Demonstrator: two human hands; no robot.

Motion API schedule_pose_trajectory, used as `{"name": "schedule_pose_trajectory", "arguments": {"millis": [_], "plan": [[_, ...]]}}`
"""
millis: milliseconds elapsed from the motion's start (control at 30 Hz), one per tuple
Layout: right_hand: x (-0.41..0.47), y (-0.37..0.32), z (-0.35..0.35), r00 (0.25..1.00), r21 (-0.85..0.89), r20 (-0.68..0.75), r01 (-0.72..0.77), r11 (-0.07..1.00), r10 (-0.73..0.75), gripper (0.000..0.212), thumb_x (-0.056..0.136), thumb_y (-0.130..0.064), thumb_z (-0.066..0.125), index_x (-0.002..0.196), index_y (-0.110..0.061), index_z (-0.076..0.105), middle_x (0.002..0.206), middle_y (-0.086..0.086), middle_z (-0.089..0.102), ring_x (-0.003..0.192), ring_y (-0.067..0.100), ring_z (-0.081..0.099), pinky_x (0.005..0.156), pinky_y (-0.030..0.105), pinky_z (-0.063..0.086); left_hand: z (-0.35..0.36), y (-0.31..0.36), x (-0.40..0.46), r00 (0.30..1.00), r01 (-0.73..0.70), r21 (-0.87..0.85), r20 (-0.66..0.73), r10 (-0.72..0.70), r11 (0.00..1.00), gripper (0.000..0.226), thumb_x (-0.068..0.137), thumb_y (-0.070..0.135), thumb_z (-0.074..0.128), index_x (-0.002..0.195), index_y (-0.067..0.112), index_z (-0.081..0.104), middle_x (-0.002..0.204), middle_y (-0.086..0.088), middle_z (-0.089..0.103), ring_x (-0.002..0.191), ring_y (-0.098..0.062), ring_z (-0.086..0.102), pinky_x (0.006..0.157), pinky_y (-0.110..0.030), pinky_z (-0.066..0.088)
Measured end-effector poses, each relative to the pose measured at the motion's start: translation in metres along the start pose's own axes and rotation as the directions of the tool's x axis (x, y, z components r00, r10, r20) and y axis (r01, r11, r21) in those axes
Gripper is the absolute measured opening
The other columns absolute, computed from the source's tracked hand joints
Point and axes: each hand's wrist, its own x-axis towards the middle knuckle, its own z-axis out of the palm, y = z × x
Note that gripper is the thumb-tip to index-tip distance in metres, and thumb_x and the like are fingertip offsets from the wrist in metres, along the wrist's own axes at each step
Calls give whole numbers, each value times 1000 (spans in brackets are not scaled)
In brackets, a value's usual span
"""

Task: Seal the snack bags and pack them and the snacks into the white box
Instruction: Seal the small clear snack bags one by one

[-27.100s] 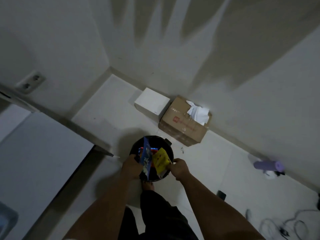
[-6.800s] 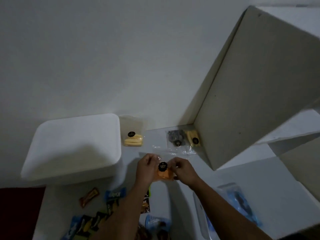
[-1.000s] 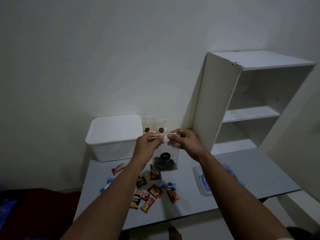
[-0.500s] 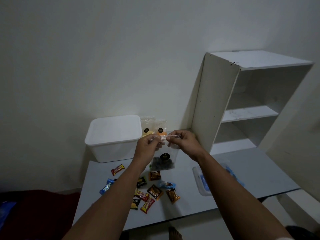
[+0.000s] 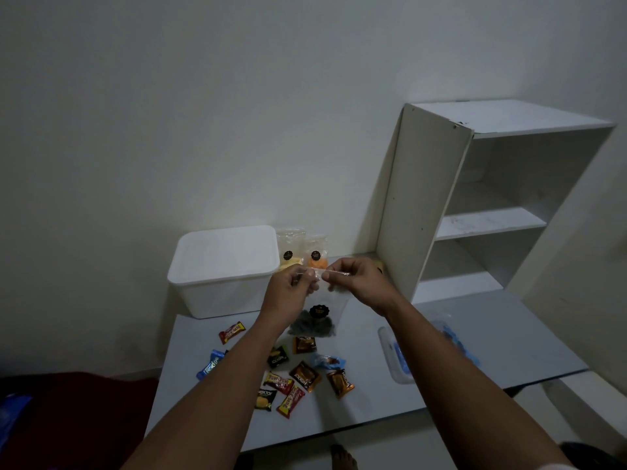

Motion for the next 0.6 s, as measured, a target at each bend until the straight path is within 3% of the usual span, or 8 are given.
{"name": "schedule_pose_trajectory", "arguments": {"millis": [167,467,600], "plan": [[-3,7,-1,999,98,-53,-9,995,14,9,92,-16,74,88,-9,75,78,11,74,73,17,67,76,34,53,2,1,2,999,15,-40,-38,-17,999,19,102,21,58,89,16,71,78,0,73,75,-11,68,76,-30,57],[-4,7,2,994,241,-91,-37,970,61,12,92,-12,73,92,-1,72,78,9,70,72,16,70,75,31,57,1,4,2,994,-26,-50,-106,20,998,28,105,24,52,82,23,69,75,2,71,66,-2,64,69,-21,54],[-2,11,2,992,291,-124,2,957,36,20,93,-9,71,96,11,68,82,12,65,75,14,65,77,30,60,1,8,0,994,9,-155,-106,-26,988,25,103,21,55,83,16,70,74,0,72,68,-6,66,71,-24,57]]}}
